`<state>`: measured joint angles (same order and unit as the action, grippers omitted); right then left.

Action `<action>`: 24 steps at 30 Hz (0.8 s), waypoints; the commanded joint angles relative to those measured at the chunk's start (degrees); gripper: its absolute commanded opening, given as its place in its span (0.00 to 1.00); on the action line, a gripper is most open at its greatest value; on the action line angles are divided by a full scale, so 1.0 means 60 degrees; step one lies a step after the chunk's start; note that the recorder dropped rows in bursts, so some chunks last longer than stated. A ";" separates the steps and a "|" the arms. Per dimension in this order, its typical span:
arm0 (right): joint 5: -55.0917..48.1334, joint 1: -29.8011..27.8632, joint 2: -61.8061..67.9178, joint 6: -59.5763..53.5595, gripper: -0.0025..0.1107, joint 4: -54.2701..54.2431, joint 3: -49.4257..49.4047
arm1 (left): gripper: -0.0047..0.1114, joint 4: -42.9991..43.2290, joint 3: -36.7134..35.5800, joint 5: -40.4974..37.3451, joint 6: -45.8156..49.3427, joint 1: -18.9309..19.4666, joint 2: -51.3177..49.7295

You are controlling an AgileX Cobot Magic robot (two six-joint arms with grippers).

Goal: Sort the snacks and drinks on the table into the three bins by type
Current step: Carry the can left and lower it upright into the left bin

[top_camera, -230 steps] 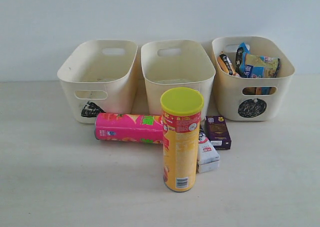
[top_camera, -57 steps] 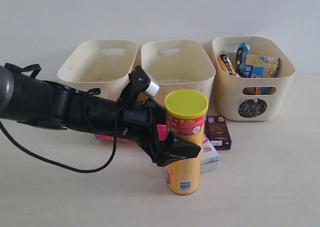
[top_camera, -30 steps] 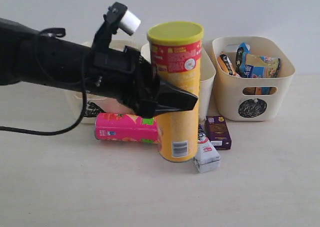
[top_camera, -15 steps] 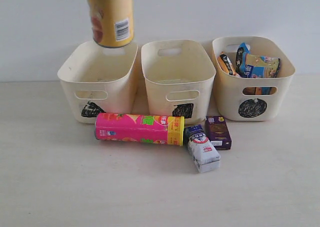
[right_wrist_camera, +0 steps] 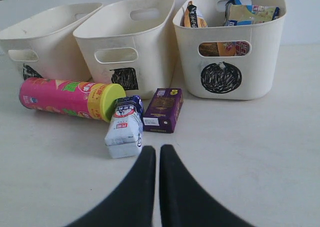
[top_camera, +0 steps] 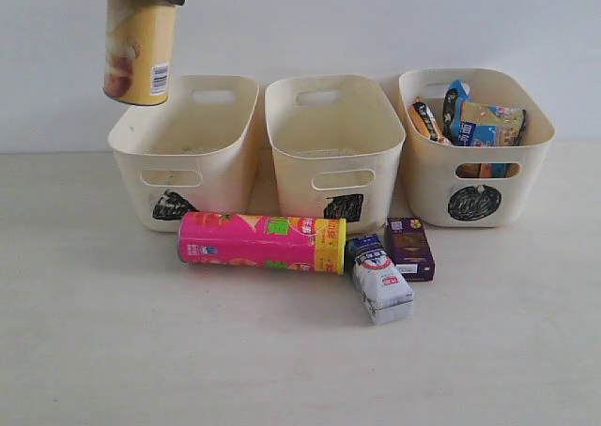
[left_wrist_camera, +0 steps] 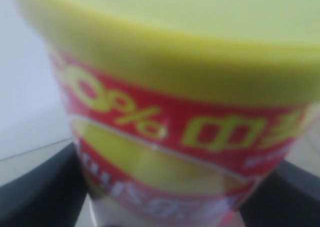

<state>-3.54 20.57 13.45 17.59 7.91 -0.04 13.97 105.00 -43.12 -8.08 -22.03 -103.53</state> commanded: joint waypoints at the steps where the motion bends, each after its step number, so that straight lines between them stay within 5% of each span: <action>1: 0.0060 0.0011 -0.0019 -0.0062 0.02 0.0019 0.0007 | 0.08 -0.0440 0.0075 0.0871 -0.0096 0.0159 -0.0672; 9: 0.0060 0.0011 -0.0019 -0.0040 0.02 0.0019 0.0007 | 0.08 -0.0062 0.0075 0.1940 0.0003 0.0159 -0.1859; 19: 0.0060 0.0011 -0.0019 -0.0058 0.02 0.0019 0.0007 | 0.09 -0.0010 0.0874 0.1738 -0.0016 0.0159 -0.2903; 24: 0.0060 0.0011 -0.0019 -0.0077 0.02 0.0019 0.0007 | 0.36 -0.0581 0.1006 0.1135 -0.0016 0.0140 -0.3122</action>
<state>-3.54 20.57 13.45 17.59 7.91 -0.04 13.58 110.38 -35.15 -8.08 -21.11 -121.96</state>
